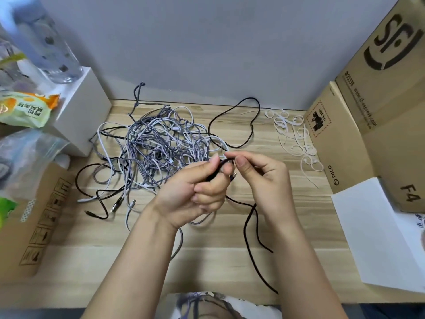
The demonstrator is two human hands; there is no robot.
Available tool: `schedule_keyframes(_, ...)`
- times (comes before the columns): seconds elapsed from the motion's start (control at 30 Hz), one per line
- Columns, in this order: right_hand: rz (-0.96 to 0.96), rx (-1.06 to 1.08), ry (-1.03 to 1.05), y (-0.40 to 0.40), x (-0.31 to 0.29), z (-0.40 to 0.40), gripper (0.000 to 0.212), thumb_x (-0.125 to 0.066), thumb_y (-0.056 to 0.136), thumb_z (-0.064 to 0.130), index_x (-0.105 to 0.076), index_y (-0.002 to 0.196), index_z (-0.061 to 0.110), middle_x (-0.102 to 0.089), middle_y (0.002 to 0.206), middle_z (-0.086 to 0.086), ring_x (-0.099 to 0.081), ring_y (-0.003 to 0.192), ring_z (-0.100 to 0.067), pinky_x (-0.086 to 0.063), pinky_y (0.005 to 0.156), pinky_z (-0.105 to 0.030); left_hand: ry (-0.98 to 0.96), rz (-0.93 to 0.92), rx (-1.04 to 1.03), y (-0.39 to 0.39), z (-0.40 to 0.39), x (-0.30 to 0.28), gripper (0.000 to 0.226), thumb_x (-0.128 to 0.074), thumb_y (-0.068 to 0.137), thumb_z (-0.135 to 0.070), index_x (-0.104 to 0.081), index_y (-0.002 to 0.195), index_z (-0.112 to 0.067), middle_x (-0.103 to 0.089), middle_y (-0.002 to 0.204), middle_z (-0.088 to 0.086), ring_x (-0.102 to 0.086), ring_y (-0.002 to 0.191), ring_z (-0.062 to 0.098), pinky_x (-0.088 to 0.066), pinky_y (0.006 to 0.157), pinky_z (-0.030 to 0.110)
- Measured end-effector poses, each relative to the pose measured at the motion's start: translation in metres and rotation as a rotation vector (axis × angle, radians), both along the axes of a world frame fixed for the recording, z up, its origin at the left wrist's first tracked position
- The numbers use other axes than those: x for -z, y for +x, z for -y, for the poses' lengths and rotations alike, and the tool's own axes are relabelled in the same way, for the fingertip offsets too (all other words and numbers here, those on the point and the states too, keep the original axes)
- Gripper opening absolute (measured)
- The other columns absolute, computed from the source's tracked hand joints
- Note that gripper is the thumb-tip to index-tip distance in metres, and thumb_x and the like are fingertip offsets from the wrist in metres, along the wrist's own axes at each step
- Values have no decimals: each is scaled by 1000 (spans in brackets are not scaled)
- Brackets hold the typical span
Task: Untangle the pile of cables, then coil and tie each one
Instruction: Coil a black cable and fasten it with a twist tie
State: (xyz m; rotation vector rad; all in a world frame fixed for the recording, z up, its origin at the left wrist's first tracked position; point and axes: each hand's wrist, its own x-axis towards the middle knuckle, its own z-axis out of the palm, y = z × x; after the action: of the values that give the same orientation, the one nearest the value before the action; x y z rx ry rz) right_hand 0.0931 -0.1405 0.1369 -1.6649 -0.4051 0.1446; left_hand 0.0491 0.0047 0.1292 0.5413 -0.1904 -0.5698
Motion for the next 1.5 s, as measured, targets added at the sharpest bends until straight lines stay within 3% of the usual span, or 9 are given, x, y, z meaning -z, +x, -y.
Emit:
schedule_keyframes(0.13,-31,-90,-125,-2,12,-2,18,-49,88,29,-65,84,36,-61,66,20,-52,64,3,-40,65,-19,-184,-39,-32,3,6,-11,42,-36,101,-19,-43,134,5,-31,55,-4,-22,42,6,-30,48,20)
schedule_keyframes(0.23,-95,-197,-309,-6,18,-4,22,-42,86,38,-61,89,49,-62,70,-2,-51,65,-18,-46,66,-36,-148,-67,-217,2,11,-18,49,-43,97,-13,-30,139,11,-37,52,-2,-28,41,6,-37,47,19)
schedule_keyframes(0.47,175,-280,-716,-17,8,3,29,-46,87,39,-64,79,18,-54,61,-5,-55,70,-29,-36,58,-35,294,-122,-575,2,22,-19,24,-38,91,-13,-48,110,-2,-73,77,9,-70,65,13,-56,60,19)
schedule_keyframes(0.7,271,-165,-743,-20,-11,12,38,-47,74,51,-70,75,21,-40,44,3,-44,56,-21,-35,54,-32,546,-24,-442,6,24,-13,23,-35,98,-12,-37,119,-5,-74,88,2,-70,76,7,-53,67,16)
schedule_keyframes(0.87,184,-66,-506,-17,-16,17,25,-81,56,40,-66,66,22,-57,50,17,-48,47,-2,-35,53,-25,1052,16,-334,-2,26,-1,41,-51,93,-32,-52,72,2,-58,60,1,-52,57,10,-42,63,19)
schedule_keyframes(1.03,178,51,-211,-11,-17,16,29,-87,56,17,-63,60,33,-55,53,18,-42,48,-3,-30,50,-9,854,61,-215,-1,21,-5,55,-34,95,-47,-54,52,-21,-33,38,-5,-23,37,8,-16,38,20)
schedule_keyframes(1.27,152,35,-70,-6,1,6,17,-61,83,21,-72,94,18,-62,64,23,-58,65,6,-39,66,-8,29,58,2,-5,6,-9,27,-46,97,-29,-63,94,-9,-31,44,-8,-16,35,5,-26,41,18)
schedule_keyframes(1.37,123,43,-96,-13,7,-3,29,-55,85,22,-64,113,18,-54,55,30,-53,58,9,-36,62,-5,-223,-14,-9,-7,5,-17,36,-30,103,-16,-47,124,7,-36,51,1,-17,38,8,-28,50,23)
schedule_keyframes(1.5,91,8,-214,-14,14,-6,36,-51,86,26,-68,115,12,-50,54,33,-50,58,12,-34,61,-6,-156,-66,-283,-6,0,-18,53,-32,102,-14,-5,139,15,-60,64,14,-45,49,15,-39,57,26)
